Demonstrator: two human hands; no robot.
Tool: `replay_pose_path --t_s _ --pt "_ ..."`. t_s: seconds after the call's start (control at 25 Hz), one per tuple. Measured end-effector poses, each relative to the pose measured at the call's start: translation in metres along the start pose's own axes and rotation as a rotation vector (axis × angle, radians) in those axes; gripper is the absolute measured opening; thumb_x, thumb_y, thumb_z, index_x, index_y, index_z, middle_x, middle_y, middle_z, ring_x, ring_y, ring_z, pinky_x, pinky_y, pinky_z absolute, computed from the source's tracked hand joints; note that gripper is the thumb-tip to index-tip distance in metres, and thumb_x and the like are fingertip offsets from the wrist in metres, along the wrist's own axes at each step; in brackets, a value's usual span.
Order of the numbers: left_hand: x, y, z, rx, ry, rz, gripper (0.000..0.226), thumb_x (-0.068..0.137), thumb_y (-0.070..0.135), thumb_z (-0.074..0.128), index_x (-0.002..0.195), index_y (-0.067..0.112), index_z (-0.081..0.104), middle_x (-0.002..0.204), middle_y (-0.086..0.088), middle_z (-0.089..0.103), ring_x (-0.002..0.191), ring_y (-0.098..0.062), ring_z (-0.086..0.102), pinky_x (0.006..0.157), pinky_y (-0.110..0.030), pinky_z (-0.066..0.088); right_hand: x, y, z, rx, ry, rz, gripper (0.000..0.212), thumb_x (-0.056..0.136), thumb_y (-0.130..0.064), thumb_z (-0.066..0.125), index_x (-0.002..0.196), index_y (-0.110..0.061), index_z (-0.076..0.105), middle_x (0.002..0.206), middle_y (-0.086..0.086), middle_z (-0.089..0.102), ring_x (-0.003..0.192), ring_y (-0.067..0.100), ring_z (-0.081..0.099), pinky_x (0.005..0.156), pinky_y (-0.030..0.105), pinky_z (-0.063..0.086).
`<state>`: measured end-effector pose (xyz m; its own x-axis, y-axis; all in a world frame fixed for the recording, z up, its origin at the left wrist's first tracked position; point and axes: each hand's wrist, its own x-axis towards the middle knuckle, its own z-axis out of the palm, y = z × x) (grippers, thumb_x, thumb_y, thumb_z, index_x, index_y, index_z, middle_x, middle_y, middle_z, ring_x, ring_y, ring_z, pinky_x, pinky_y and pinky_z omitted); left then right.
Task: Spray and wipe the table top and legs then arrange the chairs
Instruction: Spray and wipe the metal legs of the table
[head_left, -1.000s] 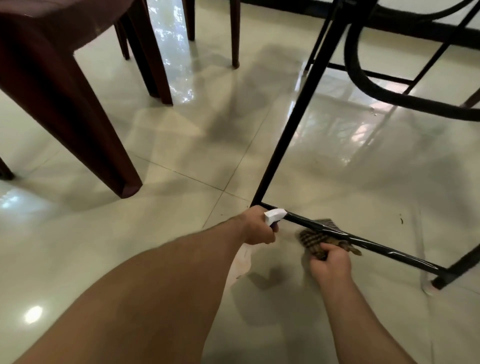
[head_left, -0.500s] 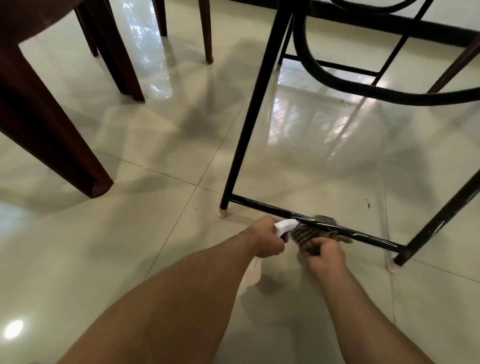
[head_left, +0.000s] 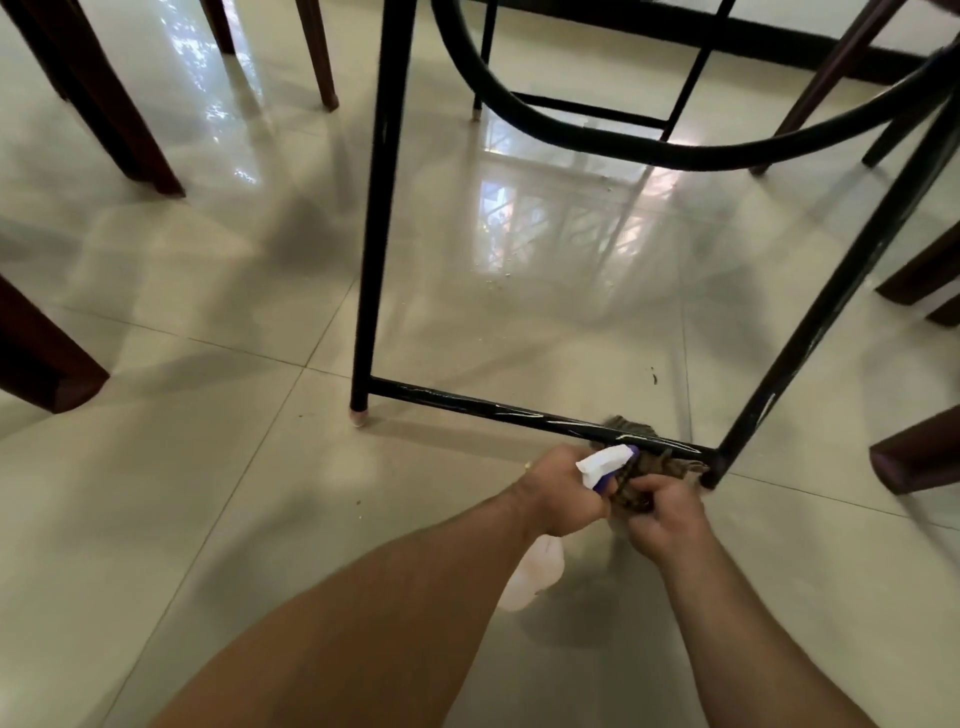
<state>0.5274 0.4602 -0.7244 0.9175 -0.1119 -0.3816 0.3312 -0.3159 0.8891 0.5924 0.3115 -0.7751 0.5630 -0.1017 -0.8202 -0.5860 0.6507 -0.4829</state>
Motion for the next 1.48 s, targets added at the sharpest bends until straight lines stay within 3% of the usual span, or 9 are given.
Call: replay_pose_path --t_s 0.12,0.28,0.36,0.52,0.68,0.92,1.12,1.32,1.48 --pt "0.007 0.005 0.016 -0.036 -0.044 0.022 0.025 0.083 -0.011 0.056 0.076 0.012 0.065 0.071 0.008 0.062 0.059 0.002 0.052 0.060 -0.012 0.043 0.000 -0.013 -0.009 0.031 0.151 -0.044 0.036 0.081 0.014 0.040 0.106 0.000 0.062 0.108 0.017 0.063 0.081 0.029 0.061 0.084 0.042 0.051" --pt "0.011 0.002 0.036 -0.058 0.009 0.036 0.030 0.083 -0.003 0.063 0.068 0.022 0.055 0.060 0.010 0.051 0.050 0.000 0.045 0.056 -0.017 0.038 -0.021 -0.006 -0.006 -0.043 0.132 -0.008 0.027 0.089 0.013 0.034 0.072 -0.003 0.047 0.055 0.010 0.051 0.050 0.019 0.050 0.048 0.024 0.049" --pt "0.012 0.002 0.039 -0.099 0.031 0.022 0.021 0.080 0.004 0.064 0.071 0.022 0.058 0.068 0.005 0.056 0.059 -0.009 0.048 0.060 -0.022 0.041 -0.022 0.001 -0.008 -0.044 0.110 -0.002 0.028 0.091 0.012 0.035 0.074 -0.003 0.050 0.062 0.010 0.053 0.050 0.018 0.053 0.042 0.019 0.048" --pt "0.010 0.002 0.031 -0.085 0.099 0.009 0.023 0.084 -0.002 0.058 0.074 0.020 0.059 0.072 -0.001 0.057 0.066 -0.017 0.049 0.062 -0.024 0.042 -0.012 -0.003 -0.001 0.033 0.188 -0.132 0.031 0.081 0.019 0.038 0.081 -0.004 0.059 0.097 0.022 0.064 0.085 0.036 0.064 0.082 0.046 0.060" --pt "0.003 -0.011 0.015 -0.018 0.121 -0.038 0.027 0.087 0.000 0.059 0.071 0.022 0.057 0.065 0.004 0.054 0.058 -0.011 0.048 0.057 -0.020 0.041 -0.020 0.017 0.006 -0.158 0.102 -0.042 0.028 0.080 0.019 0.031 0.079 0.002 0.054 0.063 0.015 0.055 0.060 0.027 0.050 0.062 0.032 0.052" --pt "-0.011 -0.028 -0.017 0.040 0.203 -0.150 0.021 0.085 0.005 0.056 0.073 0.021 0.060 0.074 -0.001 0.063 0.070 -0.027 0.061 0.062 -0.029 0.050 -0.006 0.027 0.018 0.011 0.089 -0.131 0.064 0.060 0.019 0.039 0.118 0.002 0.059 0.128 0.023 0.060 0.110 0.038 0.061 0.107 0.049 0.045" --pt "-0.027 -0.037 -0.050 0.006 0.277 -0.193 0.018 0.086 0.002 0.059 0.080 0.018 0.065 0.081 -0.010 0.067 0.072 -0.022 0.059 0.065 -0.032 0.053 -0.019 0.062 0.035 -0.011 0.026 -0.066 0.055 0.073 0.018 0.037 0.122 0.004 0.060 0.114 0.024 0.063 0.100 0.037 0.063 0.108 0.048 0.044" --pt "-0.045 -0.050 -0.079 -0.011 0.348 -0.213 0.018 0.083 0.000 0.055 0.081 0.014 0.067 0.079 -0.005 0.065 0.070 -0.020 0.059 0.061 -0.026 0.049 -0.037 0.105 0.070 -0.179 -0.066 0.006 0.066 0.061 0.015 0.040 0.125 0.010 0.056 0.121 0.031 0.062 0.098 0.042 0.064 0.083 0.048 0.055" --pt "-0.057 -0.058 -0.114 0.004 0.424 -0.238 0.015 0.081 0.004 0.061 0.075 0.017 0.065 0.080 -0.006 0.068 0.071 -0.022 0.062 0.070 -0.036 0.057 -0.038 0.141 0.108 -0.109 -0.008 0.016 0.051 0.083 0.016 0.038 0.130 0.006 0.057 0.120 0.026 0.064 0.099 0.038 0.064 0.093 0.047 0.053"
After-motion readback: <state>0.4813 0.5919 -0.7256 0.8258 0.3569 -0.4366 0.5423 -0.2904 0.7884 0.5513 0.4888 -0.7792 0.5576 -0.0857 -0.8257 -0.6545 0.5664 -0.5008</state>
